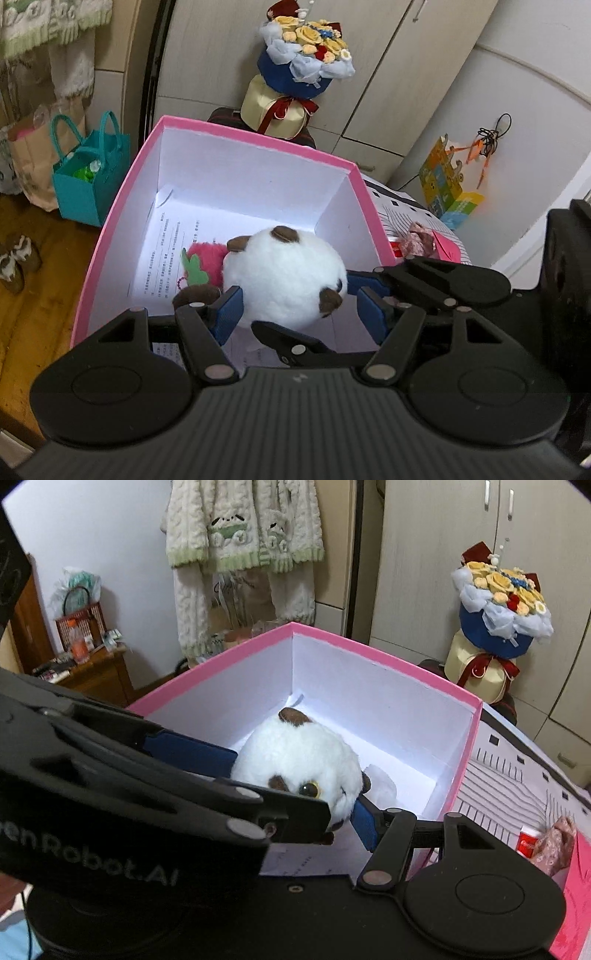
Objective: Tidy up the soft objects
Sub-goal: 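Carry the panda plush into the pink box and open the left gripper, then move both grippers back toward the red envelope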
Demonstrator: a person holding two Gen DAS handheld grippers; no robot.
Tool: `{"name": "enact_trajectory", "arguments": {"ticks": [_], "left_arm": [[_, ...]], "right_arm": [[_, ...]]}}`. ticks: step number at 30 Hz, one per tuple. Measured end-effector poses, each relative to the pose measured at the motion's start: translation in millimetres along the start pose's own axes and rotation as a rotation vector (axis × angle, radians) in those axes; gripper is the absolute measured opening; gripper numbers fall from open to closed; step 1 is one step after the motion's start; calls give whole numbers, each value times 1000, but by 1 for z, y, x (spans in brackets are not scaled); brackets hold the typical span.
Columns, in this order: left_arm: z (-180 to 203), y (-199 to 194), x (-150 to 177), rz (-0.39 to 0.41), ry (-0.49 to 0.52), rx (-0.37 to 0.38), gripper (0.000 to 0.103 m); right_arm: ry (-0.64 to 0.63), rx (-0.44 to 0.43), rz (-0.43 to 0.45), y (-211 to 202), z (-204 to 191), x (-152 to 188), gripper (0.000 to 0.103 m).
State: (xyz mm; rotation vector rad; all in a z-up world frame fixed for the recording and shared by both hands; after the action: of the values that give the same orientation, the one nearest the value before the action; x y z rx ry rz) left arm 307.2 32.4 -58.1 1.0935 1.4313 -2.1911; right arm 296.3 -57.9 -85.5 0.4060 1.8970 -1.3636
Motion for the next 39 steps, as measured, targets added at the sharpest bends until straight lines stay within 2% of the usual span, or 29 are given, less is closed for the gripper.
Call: {"name": "enact_trajectory", "arguments": {"ticks": [6,8,16,30,39], "left_arm": [[-5,1,2,-2,-1,-5,67],[-3,-5,2,5,18,-20,70],[7,-41,4,66,130,-94,75],[36,-94,17,86,228,-73,78],[65,-137,32,96,288,-23,84]], "right_arm": [[-31,24,3,-2,-4,0,74],[-48,35,9,-5,-6,1,79],[-48,40,46,-30,-9,1,82],[-33,46,79,-80,-20,21,82],[-32,39,112,-129,-31,35,84]]}}
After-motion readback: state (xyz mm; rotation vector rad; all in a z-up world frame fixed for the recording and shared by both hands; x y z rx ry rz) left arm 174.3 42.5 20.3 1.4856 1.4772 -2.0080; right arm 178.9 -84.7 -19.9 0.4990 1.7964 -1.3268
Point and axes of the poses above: each gripper's, at about its wrist camera, not at the fingertips, and y roughly the way its jaws point, z to its right, x to its underside, the point moved 5 cm from there along y, roughly the way its jaws point, and after that the axes turned 14 degrees about y, right-handed, at the moved point
